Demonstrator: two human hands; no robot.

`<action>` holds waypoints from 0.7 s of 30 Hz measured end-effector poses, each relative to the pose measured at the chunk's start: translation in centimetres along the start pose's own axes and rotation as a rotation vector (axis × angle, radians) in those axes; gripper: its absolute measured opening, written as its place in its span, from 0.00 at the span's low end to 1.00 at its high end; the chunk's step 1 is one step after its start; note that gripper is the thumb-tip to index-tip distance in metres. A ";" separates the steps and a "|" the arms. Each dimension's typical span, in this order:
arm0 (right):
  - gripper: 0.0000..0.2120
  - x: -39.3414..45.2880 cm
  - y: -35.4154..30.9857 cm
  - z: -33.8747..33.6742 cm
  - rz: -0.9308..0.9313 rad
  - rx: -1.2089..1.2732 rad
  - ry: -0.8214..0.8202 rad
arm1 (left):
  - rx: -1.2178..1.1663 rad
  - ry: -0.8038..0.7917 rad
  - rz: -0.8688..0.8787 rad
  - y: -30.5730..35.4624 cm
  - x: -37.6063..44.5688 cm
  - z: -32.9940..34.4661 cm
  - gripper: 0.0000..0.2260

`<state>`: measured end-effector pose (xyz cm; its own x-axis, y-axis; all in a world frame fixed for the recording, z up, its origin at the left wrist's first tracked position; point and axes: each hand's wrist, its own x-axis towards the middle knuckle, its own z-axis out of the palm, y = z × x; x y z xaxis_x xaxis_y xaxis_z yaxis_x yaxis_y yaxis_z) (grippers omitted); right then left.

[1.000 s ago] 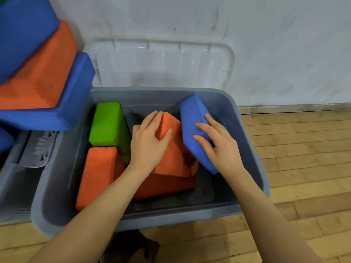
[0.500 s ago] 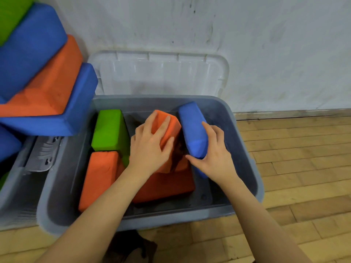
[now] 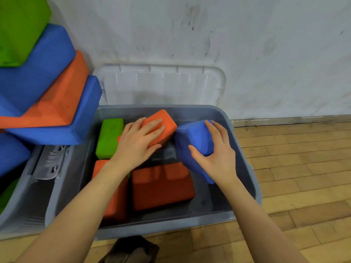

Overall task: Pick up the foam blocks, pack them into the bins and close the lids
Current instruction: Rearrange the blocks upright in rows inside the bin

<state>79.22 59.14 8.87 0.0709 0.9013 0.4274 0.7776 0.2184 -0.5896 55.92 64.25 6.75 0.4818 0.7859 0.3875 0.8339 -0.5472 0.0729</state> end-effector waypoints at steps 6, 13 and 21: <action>0.31 1.6 0.1 1.0 0.064 -0.114 -0.114 | 0.035 -0.164 0.120 -2.1 1.2 1.8 0.18; 0.19 2.9 2.9 3.7 -0.109 -0.362 -0.109 | 0.082 -0.344 -0.178 -1.7 -0.7 5.7 0.22; 0.26 4.2 4.8 5.9 -0.057 -0.557 -0.280 | -0.029 -0.346 -0.267 -0.8 0.7 7.1 0.27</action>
<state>79.59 66.14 3.78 -0.0879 0.9743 0.2073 0.9896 0.1092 -0.0936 57.50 67.24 0.44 0.3163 0.9484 0.0212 0.9359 -0.3157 0.1561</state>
